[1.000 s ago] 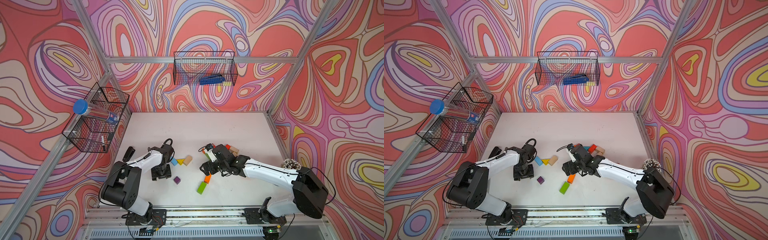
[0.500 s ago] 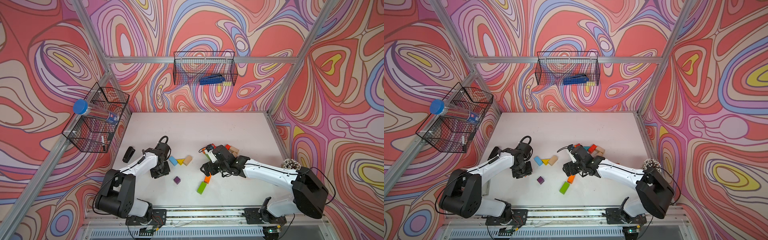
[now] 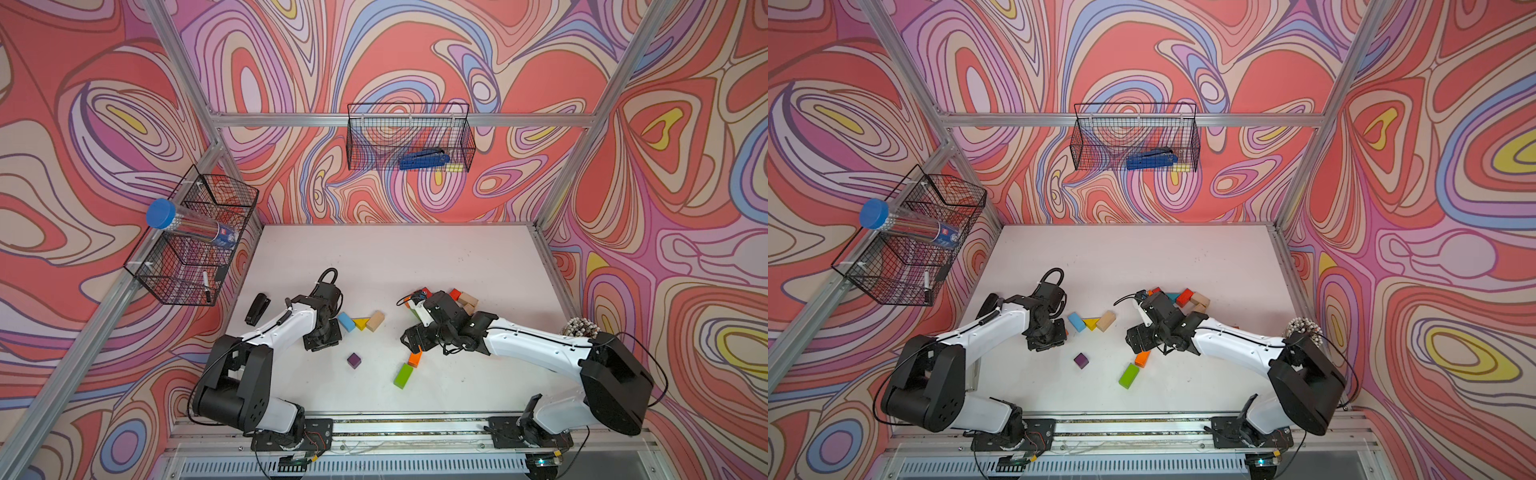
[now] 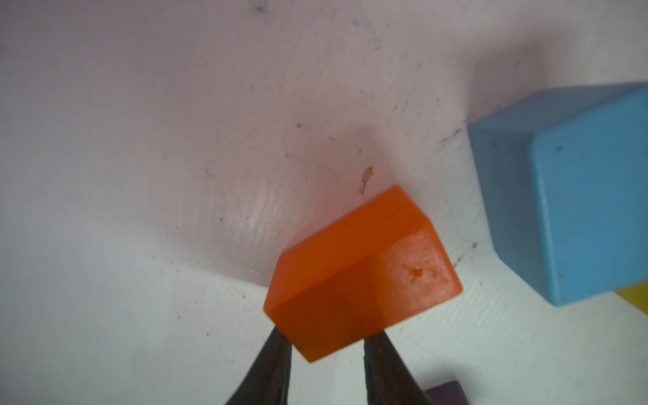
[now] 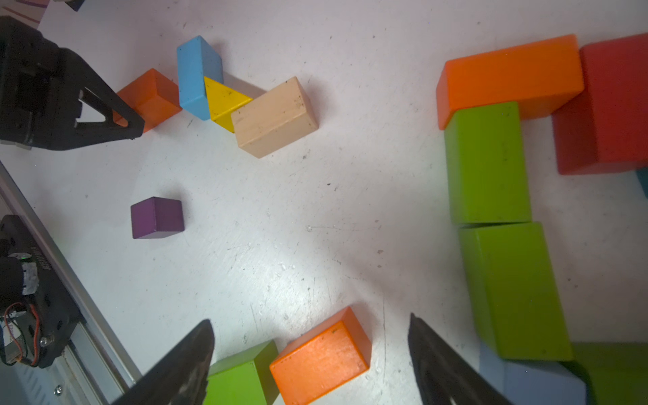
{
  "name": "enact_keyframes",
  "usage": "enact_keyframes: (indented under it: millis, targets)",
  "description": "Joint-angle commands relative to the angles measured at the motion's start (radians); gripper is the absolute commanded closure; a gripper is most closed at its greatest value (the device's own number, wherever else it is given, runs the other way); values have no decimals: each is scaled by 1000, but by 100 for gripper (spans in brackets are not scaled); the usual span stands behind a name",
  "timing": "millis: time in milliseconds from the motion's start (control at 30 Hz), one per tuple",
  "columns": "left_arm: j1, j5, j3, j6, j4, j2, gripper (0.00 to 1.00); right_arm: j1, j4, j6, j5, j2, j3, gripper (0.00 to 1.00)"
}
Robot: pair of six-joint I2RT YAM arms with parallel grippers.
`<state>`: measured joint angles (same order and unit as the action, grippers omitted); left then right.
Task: Assemble a heart with building blocks
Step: Assemble the building block at the center of the board.
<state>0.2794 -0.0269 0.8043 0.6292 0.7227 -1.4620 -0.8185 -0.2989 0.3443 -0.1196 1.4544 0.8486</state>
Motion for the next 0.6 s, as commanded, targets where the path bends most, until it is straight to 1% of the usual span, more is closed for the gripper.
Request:
enact_keyframes:
  millis: [0,567]
  targets:
    - [-7,-21,24,-18,-11,-15,64,4,9,7,6,15,-1,13]
    - [-6,-41,56,-48,-15,-41,64,4,15,5,4,28,-5,17]
